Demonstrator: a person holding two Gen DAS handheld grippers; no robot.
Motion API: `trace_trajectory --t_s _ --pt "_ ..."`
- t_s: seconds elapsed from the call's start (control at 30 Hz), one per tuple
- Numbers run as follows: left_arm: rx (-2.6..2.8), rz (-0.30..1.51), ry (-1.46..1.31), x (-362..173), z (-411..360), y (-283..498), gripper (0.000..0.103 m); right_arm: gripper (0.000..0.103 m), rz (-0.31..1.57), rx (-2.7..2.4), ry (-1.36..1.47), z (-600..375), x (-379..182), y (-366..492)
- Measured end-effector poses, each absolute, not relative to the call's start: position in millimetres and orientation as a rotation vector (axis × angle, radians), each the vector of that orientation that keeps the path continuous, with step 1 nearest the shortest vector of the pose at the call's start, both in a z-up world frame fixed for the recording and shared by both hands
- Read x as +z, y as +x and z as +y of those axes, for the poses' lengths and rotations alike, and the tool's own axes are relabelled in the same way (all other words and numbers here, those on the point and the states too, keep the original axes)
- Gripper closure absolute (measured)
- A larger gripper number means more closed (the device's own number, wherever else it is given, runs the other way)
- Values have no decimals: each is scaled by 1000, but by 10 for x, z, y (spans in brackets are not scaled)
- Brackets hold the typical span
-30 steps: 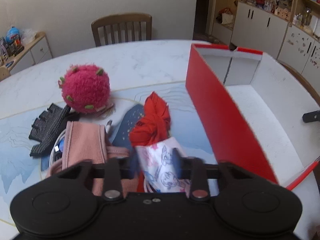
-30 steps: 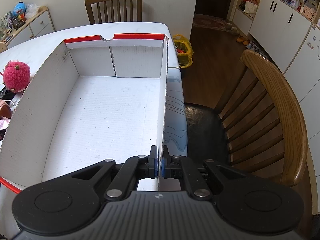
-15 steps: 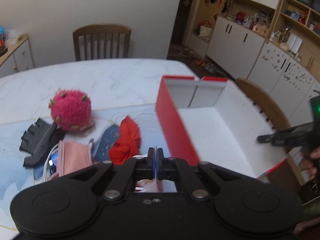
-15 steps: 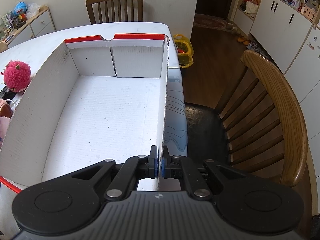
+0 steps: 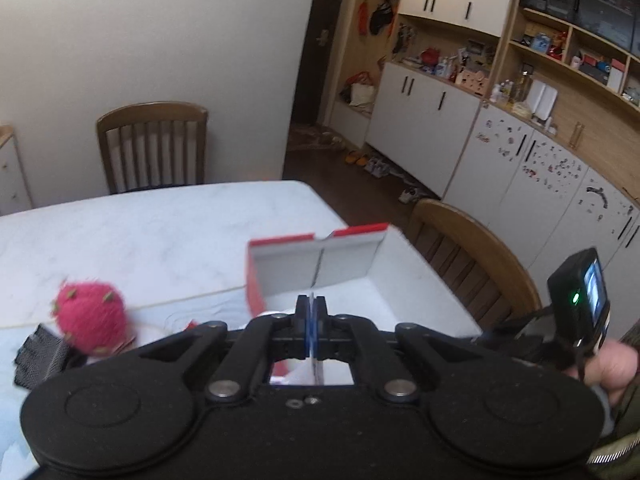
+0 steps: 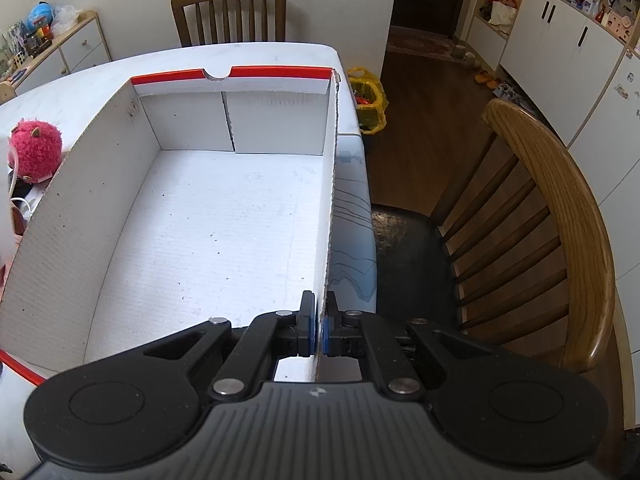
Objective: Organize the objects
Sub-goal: 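Carry the face mask with the left gripper into the box and release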
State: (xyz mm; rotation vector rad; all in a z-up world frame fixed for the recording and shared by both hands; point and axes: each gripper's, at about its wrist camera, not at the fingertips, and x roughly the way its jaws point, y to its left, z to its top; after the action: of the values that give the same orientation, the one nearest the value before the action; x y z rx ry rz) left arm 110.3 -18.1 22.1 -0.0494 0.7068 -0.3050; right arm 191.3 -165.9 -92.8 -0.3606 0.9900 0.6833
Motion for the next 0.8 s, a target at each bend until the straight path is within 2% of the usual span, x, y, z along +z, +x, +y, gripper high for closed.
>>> trace_trajectory --t_s 0.23,0.8 --pt "-389 736 -5 79 -599 1422 103 100 1003 686 -360 -1649 -932 1935" --pt "-468 963 96 -864 -1183 1808 103 100 1015 701 -364 -1640 -947 1965"
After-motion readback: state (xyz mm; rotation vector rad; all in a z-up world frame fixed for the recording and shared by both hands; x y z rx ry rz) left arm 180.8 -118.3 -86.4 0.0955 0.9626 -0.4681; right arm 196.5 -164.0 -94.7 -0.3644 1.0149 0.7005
